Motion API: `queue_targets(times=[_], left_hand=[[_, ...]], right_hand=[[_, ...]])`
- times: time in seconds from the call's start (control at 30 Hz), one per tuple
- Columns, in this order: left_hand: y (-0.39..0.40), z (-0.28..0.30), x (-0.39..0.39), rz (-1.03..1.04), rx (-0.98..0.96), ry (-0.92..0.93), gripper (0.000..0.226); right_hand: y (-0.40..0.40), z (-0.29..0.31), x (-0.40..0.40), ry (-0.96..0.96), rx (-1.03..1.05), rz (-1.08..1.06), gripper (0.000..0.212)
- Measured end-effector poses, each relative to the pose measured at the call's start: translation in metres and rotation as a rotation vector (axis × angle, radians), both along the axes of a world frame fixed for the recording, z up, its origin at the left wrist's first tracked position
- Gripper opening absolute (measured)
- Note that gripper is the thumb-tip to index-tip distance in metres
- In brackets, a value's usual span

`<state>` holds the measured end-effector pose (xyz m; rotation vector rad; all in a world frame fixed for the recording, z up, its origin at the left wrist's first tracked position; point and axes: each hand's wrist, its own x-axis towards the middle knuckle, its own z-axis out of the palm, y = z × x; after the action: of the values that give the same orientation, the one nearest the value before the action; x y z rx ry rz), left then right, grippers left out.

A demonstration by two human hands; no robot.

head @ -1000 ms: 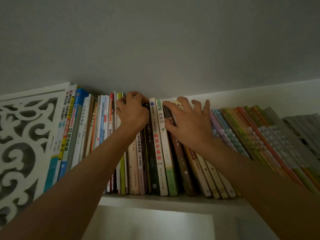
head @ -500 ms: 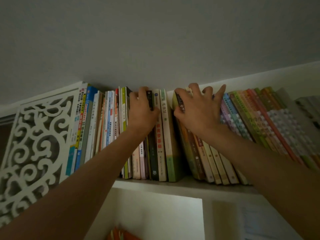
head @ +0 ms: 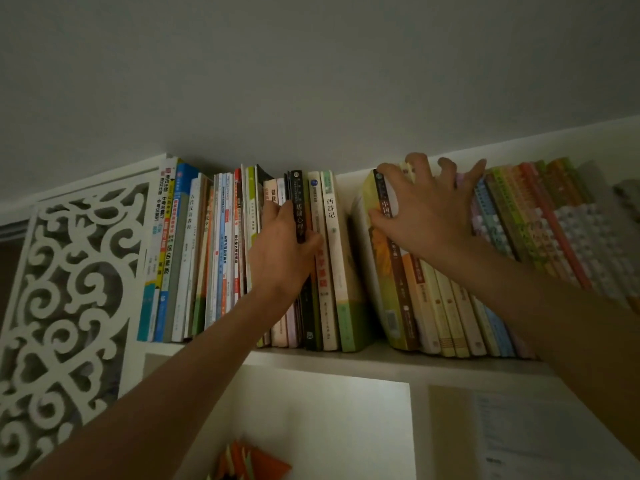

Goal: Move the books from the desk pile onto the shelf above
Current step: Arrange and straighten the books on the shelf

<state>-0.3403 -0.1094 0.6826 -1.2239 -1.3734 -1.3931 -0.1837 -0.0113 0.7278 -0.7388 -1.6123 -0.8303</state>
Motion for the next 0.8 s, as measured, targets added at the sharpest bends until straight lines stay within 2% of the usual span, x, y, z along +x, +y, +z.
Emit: queue_targets(times=[0.1,0.17,0.27,0.3,0.47,0.57,0.8], left_hand=[[-0.012,-0.003,0.004,-0.066,0.108,-0.005,0.024],[-0.013,-0.01,0.005,-0.065,0.159,-0.04,0.031],[-0.006,-0.022,0.004,-0.109,0.009,-0.256,0.063],[-0.004,-0.026,0.005,-0.106,-0.055,-0.295,0.067],[-0.012,-0.033,0.018,-0.244,-0.045,-0.21,0.037],[-0.034,-0.035,0.023,-0.302,-0.046,-0.2,0.038],[-0.095,-0.044,0.045,-0.434,0.111,-0.207,0.032]], right_hand=[[0.0,-0.001,-0.001,0.002,-0.008,0.007,0.062],[0.001,0.0,-0.001,0.004,-0.002,0.008,0.062],[0.001,0.0,-0.002,0.011,0.005,0.004,0.061],[0.001,0.0,-0.002,0.011,0.003,0.006,0.06],[0.002,-0.001,-0.002,0.011,0.001,0.019,0.06],[0.0,-0.002,-0.001,0.001,-0.004,0.028,0.061],[-0.008,-0.002,0.0,-0.031,-0.046,0.035,0.06]])
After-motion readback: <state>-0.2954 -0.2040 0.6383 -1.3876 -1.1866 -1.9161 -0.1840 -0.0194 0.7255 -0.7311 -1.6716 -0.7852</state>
